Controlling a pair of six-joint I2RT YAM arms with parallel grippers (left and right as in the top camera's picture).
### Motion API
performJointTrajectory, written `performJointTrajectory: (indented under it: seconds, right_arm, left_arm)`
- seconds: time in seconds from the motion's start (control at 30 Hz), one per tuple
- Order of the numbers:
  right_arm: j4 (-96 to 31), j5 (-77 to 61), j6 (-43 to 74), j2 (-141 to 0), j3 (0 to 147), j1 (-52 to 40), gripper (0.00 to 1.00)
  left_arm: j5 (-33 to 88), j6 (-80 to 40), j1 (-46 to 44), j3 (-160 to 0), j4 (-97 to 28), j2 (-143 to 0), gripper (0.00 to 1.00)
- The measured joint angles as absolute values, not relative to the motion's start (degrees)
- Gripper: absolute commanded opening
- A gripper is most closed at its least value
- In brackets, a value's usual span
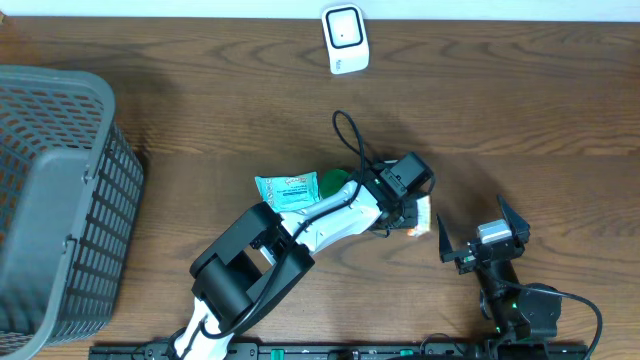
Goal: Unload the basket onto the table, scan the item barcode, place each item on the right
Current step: 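Carry the Kleenex pack toward the right gripper and lower it, then release the Kleenex pack on the table and withdraw the left arm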
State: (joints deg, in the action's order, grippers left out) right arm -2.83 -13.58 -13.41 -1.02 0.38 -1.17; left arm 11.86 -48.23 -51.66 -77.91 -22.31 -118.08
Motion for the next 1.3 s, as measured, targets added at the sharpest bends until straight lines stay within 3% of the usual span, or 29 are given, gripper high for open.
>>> performJointTrajectory:
  seconds: [0.37,0.43,0.47,0.5,1.0,1.3]
  right_arm:
    - [-2.8,-13.6,-13.4,-1.0,0.4,-1.2,0.99]
    - [-2.8,-13.6,-13.4,-1.0,0.4,-1.2,0.99]
    - [-2.8,-13.6,-13.4,-1.0,0.4,-1.2,0.99]
    - [-2.8,-13.6,-13.4,-1.0,0.4,-1.2,0.99]
    - [-2.8,-13.6,-13.4,-1.0,0.4,-1.2,0.99]
    - [-2.8,-13.6,-13.4,-1.0,0.4,-1.2,0.99]
  left_arm:
    - [15.1,-48.2,-51.9,-77.9,-21.6,-118.0,0.42]
    - [15.0,-48.2,-51.9,-77.9,-22.2,-117.6,0.3]
    - [14.8,-48.5,-51.9,-77.9,-22.8,-117.4,0.12]
    - [14.4,-48.4,-51.9,-77.9,-23.6,-117.2,0.08]
    - [13.4,-51.6,-55.0,-77.9,-23.2,-117.1,0.08]
    - [16.9,-60.7,-55.9,-77.9,-16.4,-117.1,0.11]
